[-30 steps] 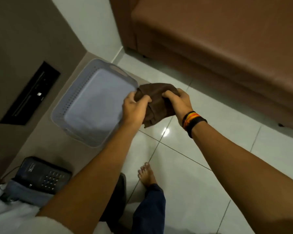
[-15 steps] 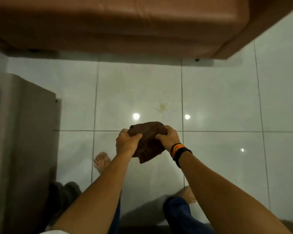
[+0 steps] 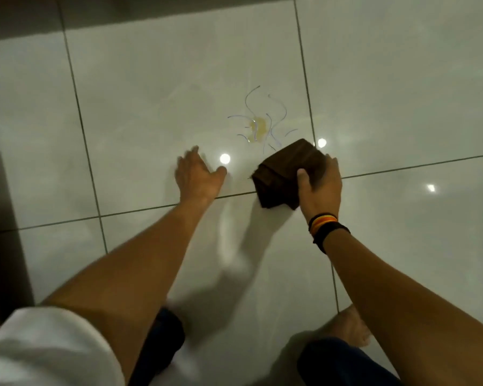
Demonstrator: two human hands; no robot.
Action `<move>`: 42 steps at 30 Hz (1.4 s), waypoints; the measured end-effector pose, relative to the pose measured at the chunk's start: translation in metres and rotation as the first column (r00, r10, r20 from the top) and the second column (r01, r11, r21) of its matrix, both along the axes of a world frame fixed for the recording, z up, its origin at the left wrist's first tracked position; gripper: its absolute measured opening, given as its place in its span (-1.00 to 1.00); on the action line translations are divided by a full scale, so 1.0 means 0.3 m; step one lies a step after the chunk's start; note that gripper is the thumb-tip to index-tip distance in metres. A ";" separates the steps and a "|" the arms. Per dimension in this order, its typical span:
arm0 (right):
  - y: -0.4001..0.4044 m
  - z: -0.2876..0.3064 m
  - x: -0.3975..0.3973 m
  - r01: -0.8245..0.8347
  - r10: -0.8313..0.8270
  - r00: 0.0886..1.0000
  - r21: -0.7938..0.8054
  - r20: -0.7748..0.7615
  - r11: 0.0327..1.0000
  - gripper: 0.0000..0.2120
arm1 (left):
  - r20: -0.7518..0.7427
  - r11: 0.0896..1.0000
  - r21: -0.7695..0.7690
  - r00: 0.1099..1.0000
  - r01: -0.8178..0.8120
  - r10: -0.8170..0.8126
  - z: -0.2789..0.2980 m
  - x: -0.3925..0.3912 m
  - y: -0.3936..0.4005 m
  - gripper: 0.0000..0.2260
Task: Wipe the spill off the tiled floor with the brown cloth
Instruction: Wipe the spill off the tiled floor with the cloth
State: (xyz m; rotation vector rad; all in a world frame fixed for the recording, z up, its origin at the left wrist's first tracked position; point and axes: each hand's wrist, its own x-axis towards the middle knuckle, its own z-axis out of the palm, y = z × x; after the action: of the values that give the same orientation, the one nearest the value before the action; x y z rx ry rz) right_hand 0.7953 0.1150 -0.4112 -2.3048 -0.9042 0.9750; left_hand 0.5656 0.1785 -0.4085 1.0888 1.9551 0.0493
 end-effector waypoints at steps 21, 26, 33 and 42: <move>0.136 -0.343 0.071 -0.586 0.725 0.566 -0.427 0.392 0.689 -0.32 | 0.002 0.887 -0.283 0.926 0.364 -0.379 -0.243 -0.133 0.152 0.69; 0.571 -0.401 -0.034 -0.441 0.576 0.661 -0.371 0.482 0.817 -0.28 | 0.012 0.885 -0.284 0.925 0.368 -0.381 -0.246 -0.137 0.144 0.67; 0.271 -0.359 -0.182 -0.862 0.884 0.251 -0.324 0.395 0.390 -0.36 | 0.001 0.873 -0.305 0.917 0.380 -0.398 -0.234 -0.129 0.160 0.66; 0.690 -0.389 -0.153 -0.530 0.640 0.605 -0.360 0.475 0.768 -0.25 | 0.011 0.870 -0.322 0.920 0.373 -0.391 -0.246 -0.138 0.153 0.69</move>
State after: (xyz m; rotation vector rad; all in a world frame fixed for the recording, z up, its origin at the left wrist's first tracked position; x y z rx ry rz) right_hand 0.7493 0.3220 -0.5278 -2.5508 -2.0183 0.5730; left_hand 0.5241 0.2245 -0.4822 1.2438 1.6824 -0.5020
